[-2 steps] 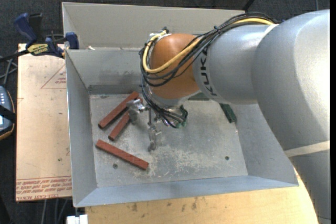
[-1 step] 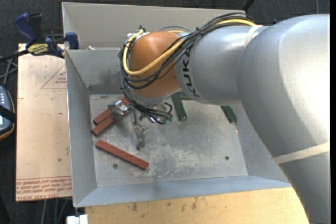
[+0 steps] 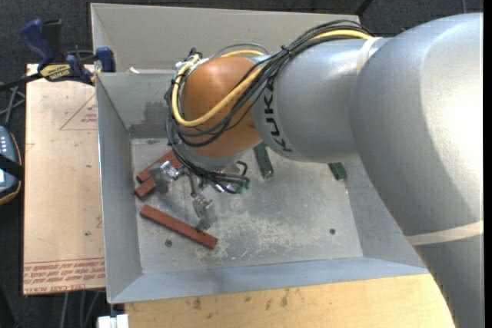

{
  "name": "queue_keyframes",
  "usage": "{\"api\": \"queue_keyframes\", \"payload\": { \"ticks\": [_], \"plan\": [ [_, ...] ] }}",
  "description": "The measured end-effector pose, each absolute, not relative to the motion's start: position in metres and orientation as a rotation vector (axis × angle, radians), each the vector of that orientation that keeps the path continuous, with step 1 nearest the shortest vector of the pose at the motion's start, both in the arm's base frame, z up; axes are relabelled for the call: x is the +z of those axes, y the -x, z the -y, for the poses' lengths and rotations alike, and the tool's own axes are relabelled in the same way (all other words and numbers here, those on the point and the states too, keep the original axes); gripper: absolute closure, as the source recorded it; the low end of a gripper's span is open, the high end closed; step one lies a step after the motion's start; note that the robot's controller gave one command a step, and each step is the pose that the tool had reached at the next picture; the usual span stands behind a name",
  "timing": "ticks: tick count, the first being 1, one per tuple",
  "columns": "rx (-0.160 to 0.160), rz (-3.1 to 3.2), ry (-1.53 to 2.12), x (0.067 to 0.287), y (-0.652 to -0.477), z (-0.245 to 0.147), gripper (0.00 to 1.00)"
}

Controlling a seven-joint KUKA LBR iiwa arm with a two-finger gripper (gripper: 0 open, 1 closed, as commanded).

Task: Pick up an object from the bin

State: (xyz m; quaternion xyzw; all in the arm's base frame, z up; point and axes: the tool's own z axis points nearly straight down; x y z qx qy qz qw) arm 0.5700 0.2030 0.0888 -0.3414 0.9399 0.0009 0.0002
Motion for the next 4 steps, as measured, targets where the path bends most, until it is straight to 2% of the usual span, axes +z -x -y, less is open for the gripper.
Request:
{"api": "queue_keyframes", "payload": {
  "ticks": [1,2,3,4],
  "plan": [
    [0.002,-2.872,1.268,0.128,-0.587,-0.218,0.0],
    [0.0,-2.667,1.646,0.139,-0.61,-0.237,0.0],
    [0.008,-2.571,1.806,0.072,-0.65,-0.243,1.0],
    [0.008,-2.571,1.806,0.072,-0.65,-0.243,1.0]
  ]
}}
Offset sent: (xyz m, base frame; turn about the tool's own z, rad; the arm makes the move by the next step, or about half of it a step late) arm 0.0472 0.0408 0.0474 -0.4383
